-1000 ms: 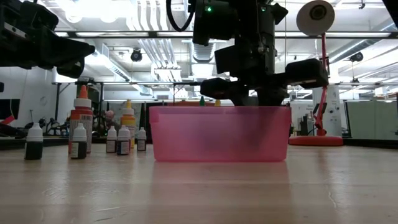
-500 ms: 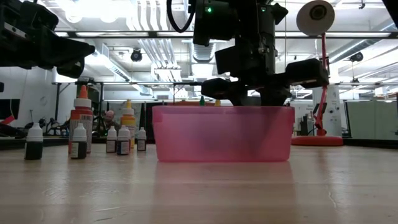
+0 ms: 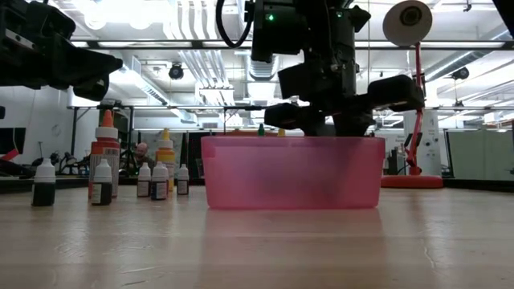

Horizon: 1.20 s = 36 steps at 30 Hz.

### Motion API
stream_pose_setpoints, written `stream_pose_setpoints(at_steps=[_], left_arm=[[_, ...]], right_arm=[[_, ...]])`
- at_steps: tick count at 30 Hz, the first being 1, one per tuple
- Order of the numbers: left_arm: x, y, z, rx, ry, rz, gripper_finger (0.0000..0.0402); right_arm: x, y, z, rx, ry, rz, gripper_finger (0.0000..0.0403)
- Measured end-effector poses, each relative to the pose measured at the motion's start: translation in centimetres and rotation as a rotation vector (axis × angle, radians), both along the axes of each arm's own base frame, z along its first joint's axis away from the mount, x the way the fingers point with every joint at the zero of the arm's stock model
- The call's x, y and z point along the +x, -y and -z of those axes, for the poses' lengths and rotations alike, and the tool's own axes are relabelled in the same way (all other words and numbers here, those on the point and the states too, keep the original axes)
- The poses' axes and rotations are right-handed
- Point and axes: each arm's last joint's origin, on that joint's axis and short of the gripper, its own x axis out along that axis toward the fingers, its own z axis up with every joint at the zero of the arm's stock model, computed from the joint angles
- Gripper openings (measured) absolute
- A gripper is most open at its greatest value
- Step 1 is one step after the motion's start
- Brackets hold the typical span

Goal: Pick & Place food coloring
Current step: Put the large yellow food coloring bottle into the red bin

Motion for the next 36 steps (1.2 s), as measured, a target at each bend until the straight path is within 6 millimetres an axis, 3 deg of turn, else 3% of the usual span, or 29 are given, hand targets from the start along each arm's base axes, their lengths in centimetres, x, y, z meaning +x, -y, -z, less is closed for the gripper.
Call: stream_pose_setpoints(at_steps=[6, 19, 27, 36], left_arm=[[0.0, 0.0, 0.0, 0.0, 0.0, 0.0, 0.0003], [0.0, 0.0, 0.0, 0.0, 0.0, 0.0, 0.0003], [0.0, 0.0, 0.0, 0.0, 0.0, 0.0, 0.0003], [0.0, 0.0, 0.0, 0.0, 0.0, 0.0, 0.0003]], right_arm=[[0.0, 0.2, 0.0, 0.0, -0.002, 0.008, 0.005], [-0.5, 0.5, -0.6, -0.047, -0.02, 0.015, 0.0049], [-1.7, 0.7, -4.0, -0.072, 0.044, 0.02, 0.0012], [-3.9, 0.0, -8.6, -0.044, 0.156, 0.09, 0.0009]])
